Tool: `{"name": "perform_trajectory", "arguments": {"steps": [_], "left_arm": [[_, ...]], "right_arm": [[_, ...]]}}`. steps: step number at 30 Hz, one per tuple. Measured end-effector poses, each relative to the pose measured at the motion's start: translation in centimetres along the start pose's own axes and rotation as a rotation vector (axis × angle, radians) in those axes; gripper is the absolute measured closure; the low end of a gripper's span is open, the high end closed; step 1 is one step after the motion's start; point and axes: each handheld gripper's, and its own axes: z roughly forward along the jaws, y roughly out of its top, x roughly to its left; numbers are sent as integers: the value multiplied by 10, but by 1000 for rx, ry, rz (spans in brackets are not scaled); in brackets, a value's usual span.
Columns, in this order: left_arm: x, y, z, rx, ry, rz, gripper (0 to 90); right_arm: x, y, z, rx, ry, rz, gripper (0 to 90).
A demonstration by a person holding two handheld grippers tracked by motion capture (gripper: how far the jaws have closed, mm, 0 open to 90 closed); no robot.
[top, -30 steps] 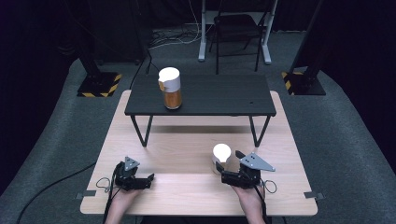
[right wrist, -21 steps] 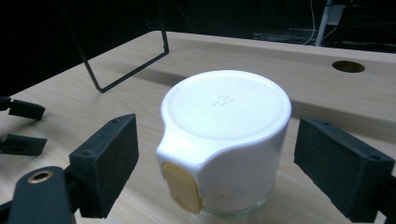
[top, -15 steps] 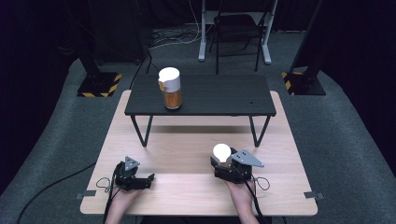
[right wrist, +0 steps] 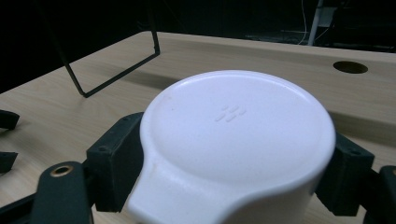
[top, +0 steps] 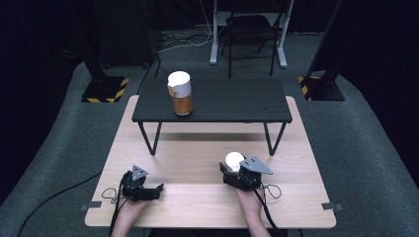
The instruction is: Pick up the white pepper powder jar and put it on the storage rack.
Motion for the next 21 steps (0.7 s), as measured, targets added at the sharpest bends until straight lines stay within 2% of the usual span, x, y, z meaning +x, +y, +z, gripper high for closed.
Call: {"name": "perform_trajectory", "arguments": {"steps": [3, 5, 14, 21], "left_arm": [[0, 0, 0, 0, 0, 0, 31], [0, 0, 0, 0, 0, 0, 31], [0, 0, 0, 0, -1, 1, 31], [0, 0, 0, 0, -1, 1, 31]], "right_arm": [[1, 0, 2, -3, -8, -2, 230], [1, -1, 2, -8, -11, -12, 278], [-2, 6, -2, 18, 2, -25, 288], [-6, 15, -14, 12, 23, -34, 289]]}}
